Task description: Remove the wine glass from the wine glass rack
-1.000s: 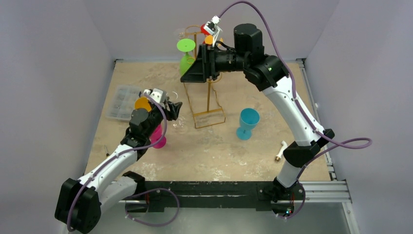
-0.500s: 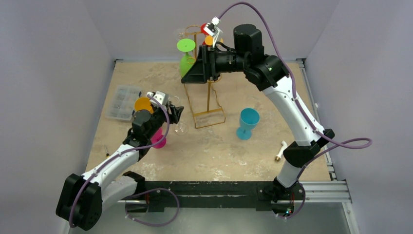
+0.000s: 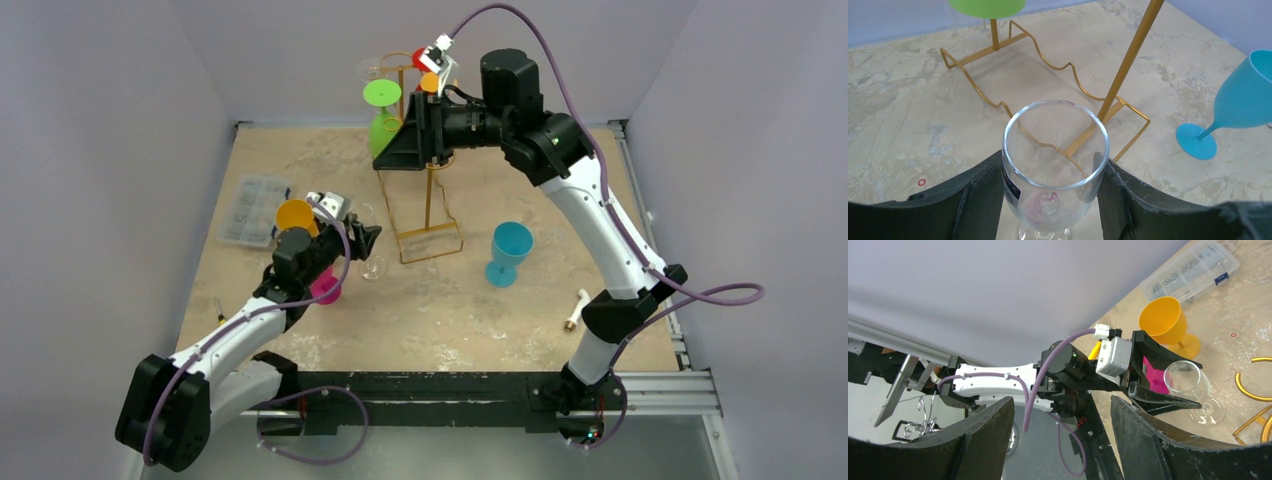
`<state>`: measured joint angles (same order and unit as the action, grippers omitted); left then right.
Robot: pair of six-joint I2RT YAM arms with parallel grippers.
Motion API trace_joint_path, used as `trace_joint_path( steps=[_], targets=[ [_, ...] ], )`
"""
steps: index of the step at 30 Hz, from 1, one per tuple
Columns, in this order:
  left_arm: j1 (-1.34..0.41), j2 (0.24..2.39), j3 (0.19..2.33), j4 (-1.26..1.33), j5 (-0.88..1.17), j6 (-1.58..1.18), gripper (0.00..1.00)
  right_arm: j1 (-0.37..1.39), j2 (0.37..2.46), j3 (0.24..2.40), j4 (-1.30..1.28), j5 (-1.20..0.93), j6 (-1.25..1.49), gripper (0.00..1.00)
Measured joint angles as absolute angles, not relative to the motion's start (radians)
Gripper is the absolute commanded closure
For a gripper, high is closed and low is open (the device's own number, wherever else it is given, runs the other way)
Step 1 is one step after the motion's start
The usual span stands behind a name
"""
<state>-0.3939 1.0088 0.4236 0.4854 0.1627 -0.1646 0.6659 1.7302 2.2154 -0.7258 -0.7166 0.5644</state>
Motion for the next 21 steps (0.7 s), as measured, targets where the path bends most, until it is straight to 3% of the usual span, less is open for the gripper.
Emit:
trace_joint_path(
  steps=[18,21],
  targets=[
    [-0.393,0.958,0.418,0.424,0.208,-0.143,0.64,0.659,1.73,2.215,-0.726,-0.723,0.568,0.3],
    [-0.393,0.95,0.416,0.415,0.218,-0.138,0.52,0.659,1.73,2.215,-0.726,-0.723,0.568,0.3]
  ],
)
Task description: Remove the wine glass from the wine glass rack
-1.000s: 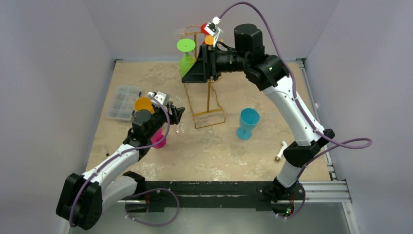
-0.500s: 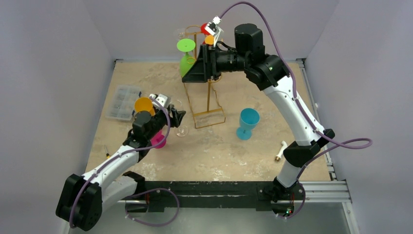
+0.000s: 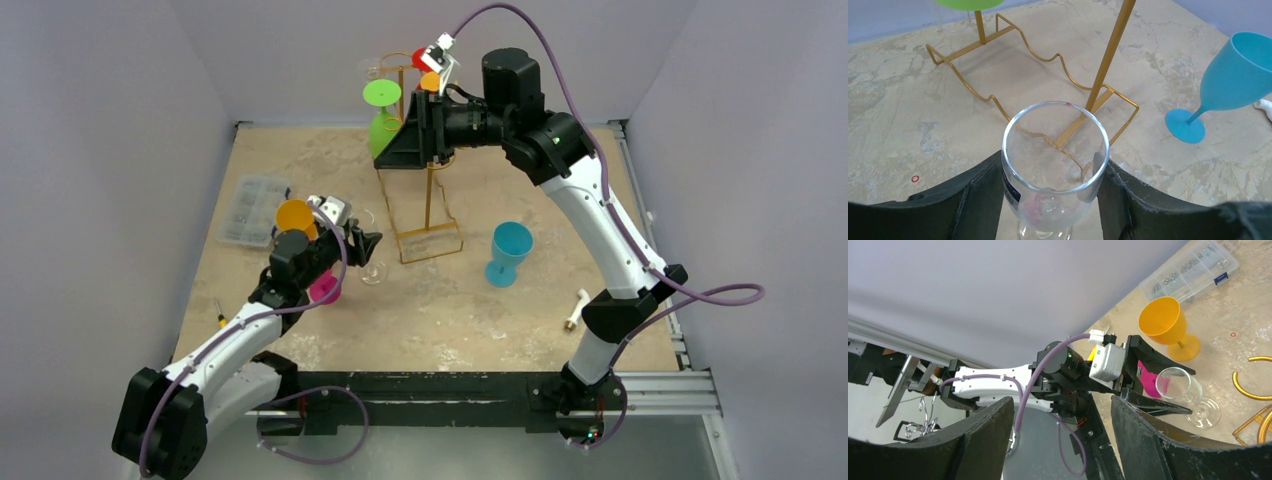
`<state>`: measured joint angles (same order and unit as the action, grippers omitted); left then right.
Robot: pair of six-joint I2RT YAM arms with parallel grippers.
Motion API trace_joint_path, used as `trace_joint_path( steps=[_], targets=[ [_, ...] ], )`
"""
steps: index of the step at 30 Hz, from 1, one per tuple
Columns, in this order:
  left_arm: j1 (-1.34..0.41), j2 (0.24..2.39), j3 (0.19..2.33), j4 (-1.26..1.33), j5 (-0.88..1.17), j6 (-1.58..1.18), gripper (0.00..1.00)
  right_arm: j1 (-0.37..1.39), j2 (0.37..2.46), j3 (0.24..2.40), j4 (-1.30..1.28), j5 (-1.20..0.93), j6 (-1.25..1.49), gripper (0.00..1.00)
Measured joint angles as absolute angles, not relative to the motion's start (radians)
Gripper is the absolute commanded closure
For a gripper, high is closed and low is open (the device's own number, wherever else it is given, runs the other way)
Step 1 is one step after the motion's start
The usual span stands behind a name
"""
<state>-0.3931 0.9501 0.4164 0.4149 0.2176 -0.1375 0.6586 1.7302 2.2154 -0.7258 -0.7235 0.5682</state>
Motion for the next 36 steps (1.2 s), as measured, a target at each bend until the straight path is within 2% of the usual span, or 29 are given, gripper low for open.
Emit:
trace_joint_path(
  steps=[11,22,29,34,36],
  targets=[
    [-0.393,0.931,0.416,0.398,0.234,-0.135,0.08,0.659,1.73,2.215,-0.726,-0.723,0.568,0.3],
    [-0.393,0.895,0.417,0.361,0.232,-0.119,0.0,0.659,1.73,2.215,-0.725,-0.723,0.576,0.29],
    [-0.393,0.821,0.447,0.26,0.235,-0.107,0.0,0.659,1.73,2.215,-0.725,-0.723,0.577,0.26],
    [-0.393,0.739,0.503,0.171,0.243,-0.086,0.0,0.659,1.726,2.207,-0.725,-0.723,0.576,0.16],
    [-0.393,0.716,0.532,0.134,0.248,-0.082,0.0,0.659,1.725,2.204,-0.725,-0.724,0.576,0.08]
  ],
)
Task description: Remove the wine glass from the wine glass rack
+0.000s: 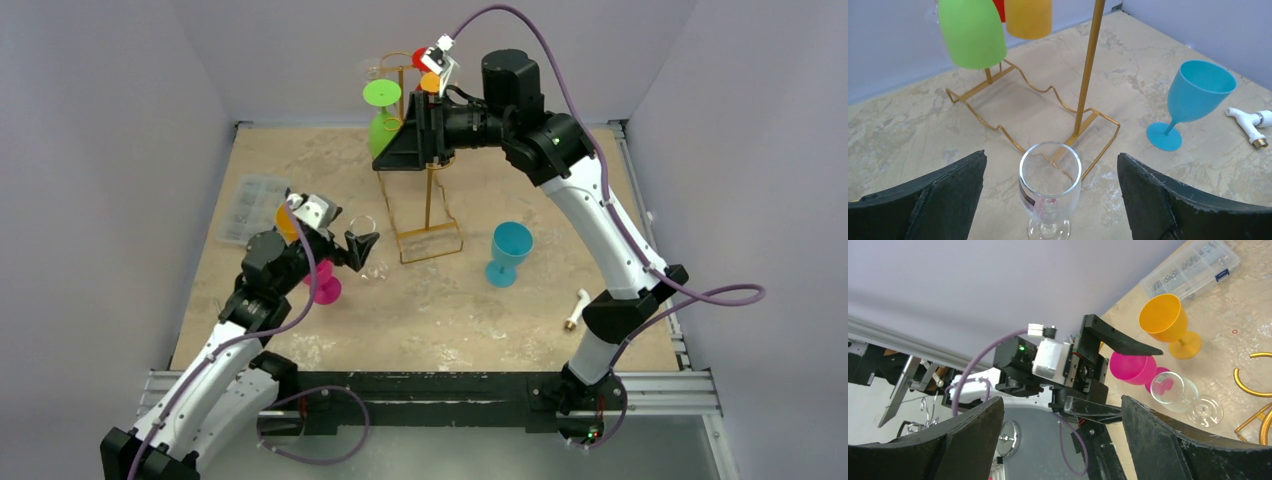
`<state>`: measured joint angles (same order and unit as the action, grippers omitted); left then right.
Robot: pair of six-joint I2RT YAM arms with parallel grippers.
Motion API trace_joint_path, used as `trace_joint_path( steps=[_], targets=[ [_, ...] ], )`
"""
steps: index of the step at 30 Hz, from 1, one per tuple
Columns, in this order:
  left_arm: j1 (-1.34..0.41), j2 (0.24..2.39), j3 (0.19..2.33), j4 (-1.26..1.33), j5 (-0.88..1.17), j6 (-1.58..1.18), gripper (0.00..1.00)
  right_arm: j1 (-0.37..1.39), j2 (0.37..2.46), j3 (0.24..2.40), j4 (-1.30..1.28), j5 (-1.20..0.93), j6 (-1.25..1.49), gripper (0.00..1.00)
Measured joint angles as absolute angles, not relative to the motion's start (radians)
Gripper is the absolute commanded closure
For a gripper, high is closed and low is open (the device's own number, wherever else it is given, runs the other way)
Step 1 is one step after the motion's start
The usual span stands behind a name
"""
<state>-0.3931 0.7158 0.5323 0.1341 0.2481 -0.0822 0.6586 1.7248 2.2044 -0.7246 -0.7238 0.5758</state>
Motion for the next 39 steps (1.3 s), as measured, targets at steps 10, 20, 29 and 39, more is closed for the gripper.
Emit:
trace_joint_path(
  steps=[10,20,29,39],
  targets=[
    [-0.393,0.684,0.733,-0.065,0.184,-0.059,0.0,0.649,1.716,2.189,-0.715,-0.723,0.567,0.01],
    [-0.393,0.709,1.018,-0.246,-0.11,-0.151,0.0,0.638,1.657,2.131,-0.662,-0.653,0.567,0.01],
    [-0.393,0.889,1.374,-0.517,-0.171,-0.225,0.0,0.634,1.514,1.995,-0.669,-0.305,0.553,0.01],
    [-0.374,0.976,1.435,-0.641,-0.131,-0.257,0.0,0.633,1.299,1.81,-0.705,0.069,0.52,0.01]
  ],
)
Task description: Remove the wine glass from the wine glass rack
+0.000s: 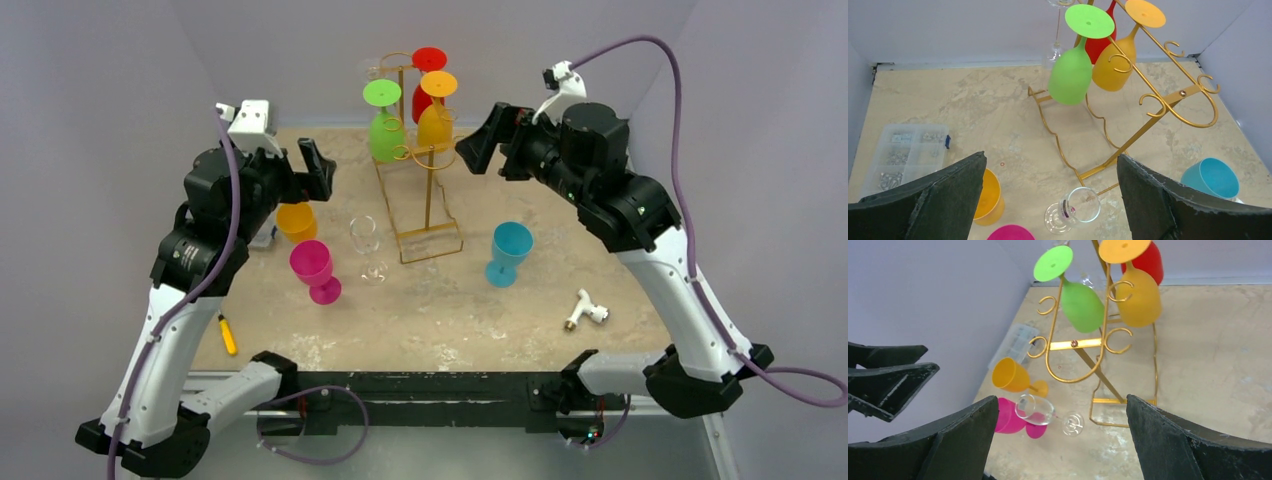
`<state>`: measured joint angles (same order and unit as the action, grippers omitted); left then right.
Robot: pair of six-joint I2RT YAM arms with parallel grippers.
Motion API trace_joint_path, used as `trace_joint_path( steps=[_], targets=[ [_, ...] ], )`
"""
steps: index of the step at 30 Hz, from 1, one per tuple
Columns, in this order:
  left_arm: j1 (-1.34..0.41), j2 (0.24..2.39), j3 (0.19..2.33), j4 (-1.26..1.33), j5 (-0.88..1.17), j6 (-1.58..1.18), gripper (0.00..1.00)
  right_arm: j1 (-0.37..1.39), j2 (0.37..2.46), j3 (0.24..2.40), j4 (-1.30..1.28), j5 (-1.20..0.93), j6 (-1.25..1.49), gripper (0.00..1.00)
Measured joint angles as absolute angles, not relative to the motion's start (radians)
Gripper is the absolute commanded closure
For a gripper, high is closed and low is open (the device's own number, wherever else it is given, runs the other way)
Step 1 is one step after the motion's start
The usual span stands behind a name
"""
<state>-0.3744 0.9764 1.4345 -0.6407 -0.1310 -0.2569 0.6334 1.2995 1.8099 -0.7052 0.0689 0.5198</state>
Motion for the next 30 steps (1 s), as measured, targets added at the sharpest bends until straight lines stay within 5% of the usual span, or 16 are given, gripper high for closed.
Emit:
trace_joint_path(
  steps=[13,30],
  targets=[
    [-0.367,0.989,1.476,-0.686,-0.243,-0.278,0.0,0.633,1.037,1.501,-0.782,0.238,0.581,0.01],
    [-0.367,0.986,1.481,-0.724,-0.349,-0.297,0.01,0.633,0.825,1.399,-0.913,0.33,0.635,0.01]
  ],
)
